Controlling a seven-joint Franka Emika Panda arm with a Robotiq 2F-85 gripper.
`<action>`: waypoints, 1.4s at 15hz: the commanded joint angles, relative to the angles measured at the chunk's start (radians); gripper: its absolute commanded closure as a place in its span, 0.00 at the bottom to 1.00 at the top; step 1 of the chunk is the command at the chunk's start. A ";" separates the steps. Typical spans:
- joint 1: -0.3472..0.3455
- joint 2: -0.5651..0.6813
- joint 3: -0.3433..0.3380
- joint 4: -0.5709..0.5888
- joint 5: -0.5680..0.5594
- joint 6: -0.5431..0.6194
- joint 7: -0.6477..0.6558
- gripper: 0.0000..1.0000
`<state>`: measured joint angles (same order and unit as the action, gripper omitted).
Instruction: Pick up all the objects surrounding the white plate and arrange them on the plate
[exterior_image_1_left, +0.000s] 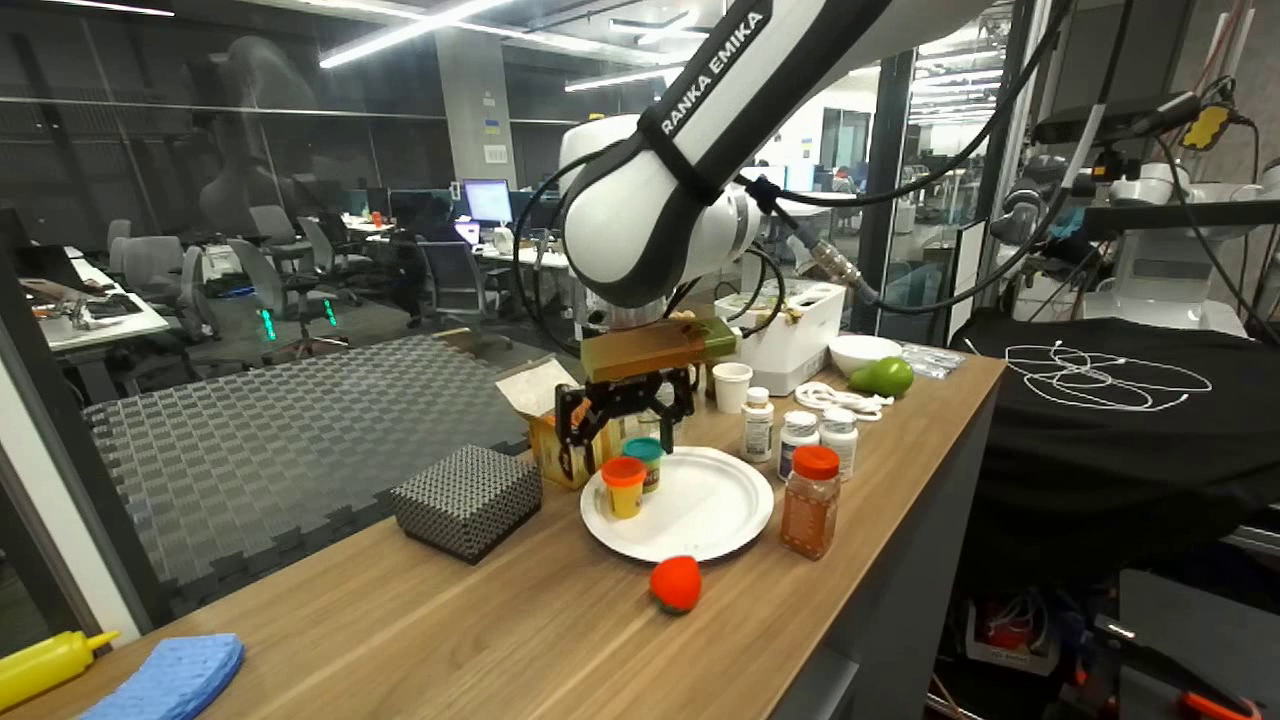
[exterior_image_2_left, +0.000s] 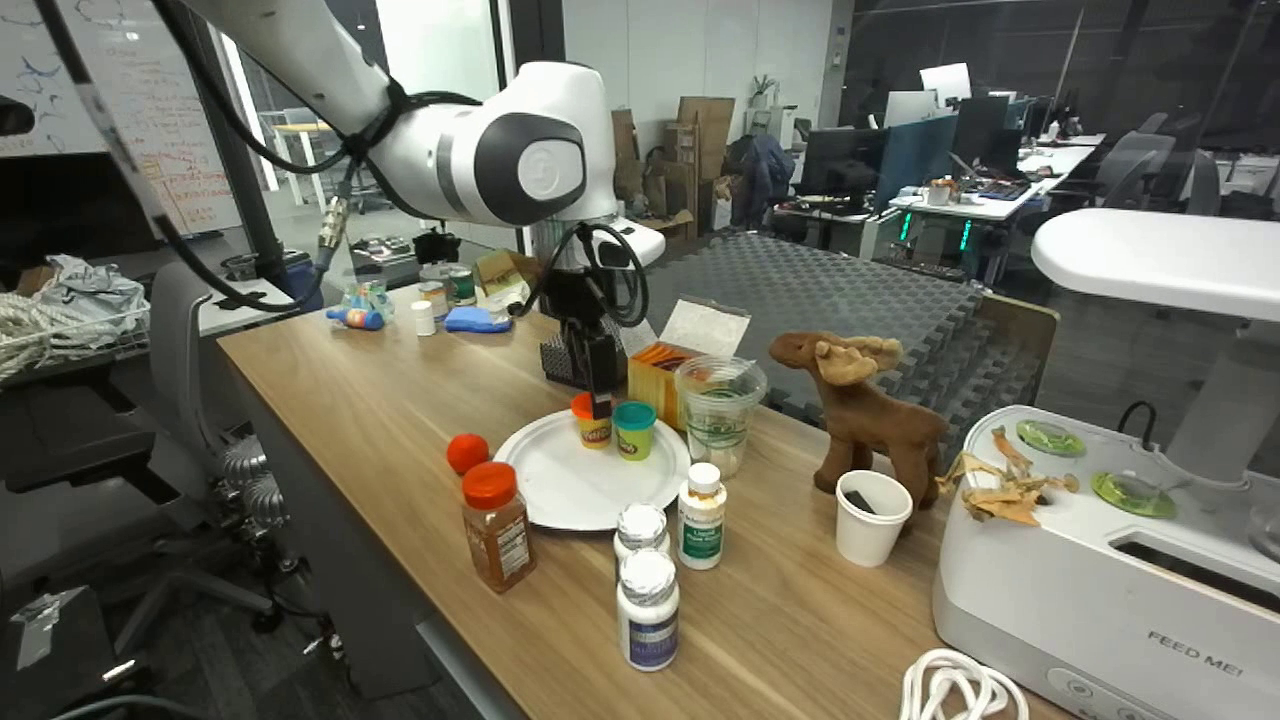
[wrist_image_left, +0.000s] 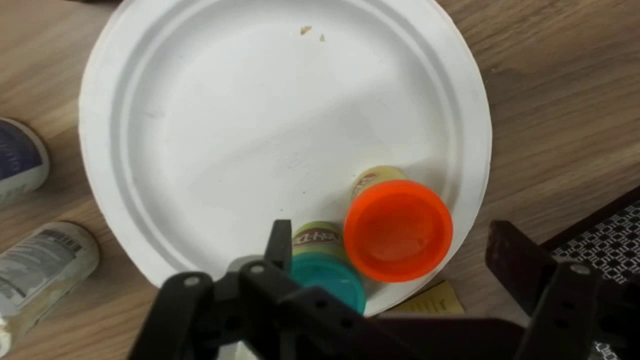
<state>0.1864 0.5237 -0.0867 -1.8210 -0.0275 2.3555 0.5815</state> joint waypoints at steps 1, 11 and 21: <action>0.001 -0.144 -0.034 -0.145 -0.071 0.061 -0.002 0.00; -0.174 -0.326 -0.026 -0.350 -0.091 0.121 -0.363 0.00; -0.270 -0.328 -0.013 -0.368 0.019 0.126 -0.607 0.00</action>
<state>-0.0574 0.2198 -0.1244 -2.1733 -0.0570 2.4649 0.0387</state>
